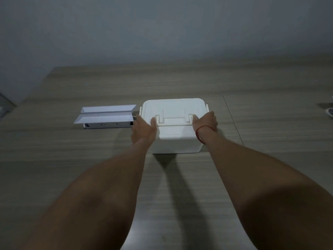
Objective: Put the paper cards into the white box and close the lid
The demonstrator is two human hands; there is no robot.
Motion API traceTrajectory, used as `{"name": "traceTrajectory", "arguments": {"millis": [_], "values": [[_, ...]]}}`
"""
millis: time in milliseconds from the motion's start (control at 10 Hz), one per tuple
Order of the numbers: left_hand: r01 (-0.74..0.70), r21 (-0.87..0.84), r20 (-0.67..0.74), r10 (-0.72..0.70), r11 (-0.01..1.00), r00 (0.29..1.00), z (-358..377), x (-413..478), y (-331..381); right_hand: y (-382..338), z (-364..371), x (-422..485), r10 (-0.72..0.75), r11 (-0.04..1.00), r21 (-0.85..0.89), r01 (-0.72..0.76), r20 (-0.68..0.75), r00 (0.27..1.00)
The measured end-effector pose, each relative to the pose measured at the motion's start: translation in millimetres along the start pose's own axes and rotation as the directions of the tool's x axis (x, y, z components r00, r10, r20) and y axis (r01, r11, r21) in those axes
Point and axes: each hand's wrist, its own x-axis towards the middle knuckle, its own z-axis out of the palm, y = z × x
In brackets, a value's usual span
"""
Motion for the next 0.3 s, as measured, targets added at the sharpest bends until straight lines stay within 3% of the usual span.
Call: {"name": "traceTrajectory", "arguments": {"millis": [200, 300], "values": [[-0.021, -0.082, -0.030, 0.019, 0.996, 0.999, -11.3, -70.4, -29.8, 38.9, -23.1, -53.1, -0.058, 0.993, 0.101, 0.054, 0.043, 0.997], [-0.037, -0.011, 0.007, 0.037, 0.999, 0.999, -7.7, -111.7, -49.2, 71.6, -25.2, -87.9, -0.127, 0.991, 0.040, 0.124, 0.071, 0.989]]}}
